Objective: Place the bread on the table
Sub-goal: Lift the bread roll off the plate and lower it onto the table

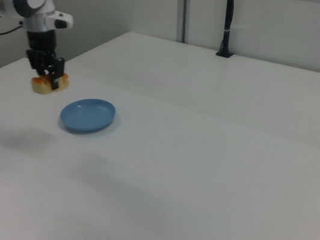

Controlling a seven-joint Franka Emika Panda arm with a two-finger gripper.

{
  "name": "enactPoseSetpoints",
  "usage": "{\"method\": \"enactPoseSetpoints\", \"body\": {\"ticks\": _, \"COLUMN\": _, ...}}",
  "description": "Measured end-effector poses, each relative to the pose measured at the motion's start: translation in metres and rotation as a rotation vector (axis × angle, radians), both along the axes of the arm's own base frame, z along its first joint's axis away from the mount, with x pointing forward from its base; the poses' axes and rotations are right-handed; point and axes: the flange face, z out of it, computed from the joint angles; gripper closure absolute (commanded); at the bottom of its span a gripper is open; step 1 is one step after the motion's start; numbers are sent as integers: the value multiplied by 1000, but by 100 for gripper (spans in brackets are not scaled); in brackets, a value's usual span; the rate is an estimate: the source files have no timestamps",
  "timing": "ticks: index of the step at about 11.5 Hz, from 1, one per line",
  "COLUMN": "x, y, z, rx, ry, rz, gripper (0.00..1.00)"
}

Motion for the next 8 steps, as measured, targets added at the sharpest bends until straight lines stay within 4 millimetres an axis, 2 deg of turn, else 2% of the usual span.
{"method": "enactPoseSetpoints", "body": {"ticks": 2, "x": -46, "y": 21, "z": -8, "rx": -2, "ry": 54, "rz": 69, "gripper": 46}}
{"method": "enactPoseSetpoints", "body": {"ticks": 3, "x": -64, "y": 34, "z": -25, "rx": -8, "ry": 79, "rz": 102, "gripper": 45}}
{"method": "enactPoseSetpoints", "body": {"ticks": 4, "x": -74, "y": 46, "z": -53, "rx": -12, "ry": 92, "rz": 115, "gripper": 34}}
{"method": "enactPoseSetpoints", "body": {"ticks": 5, "x": -78, "y": 56, "z": -102, "rx": -45, "ry": 106, "rz": 104, "gripper": 24}}
{"method": "enactPoseSetpoints", "body": {"ticks": 6, "x": -74, "y": 60, "z": -136, "rx": -75, "ry": 107, "rz": 88, "gripper": 14}}
{"method": "enactPoseSetpoints", "body": {"ticks": 7, "x": -70, "y": 62, "z": -161, "rx": -92, "ry": 111, "rz": 79, "gripper": 0}}
{"method": "enactPoseSetpoints", "body": {"ticks": 8, "x": -68, "y": 62, "z": -175, "rx": -99, "ry": 120, "rz": 71, "gripper": 0}}
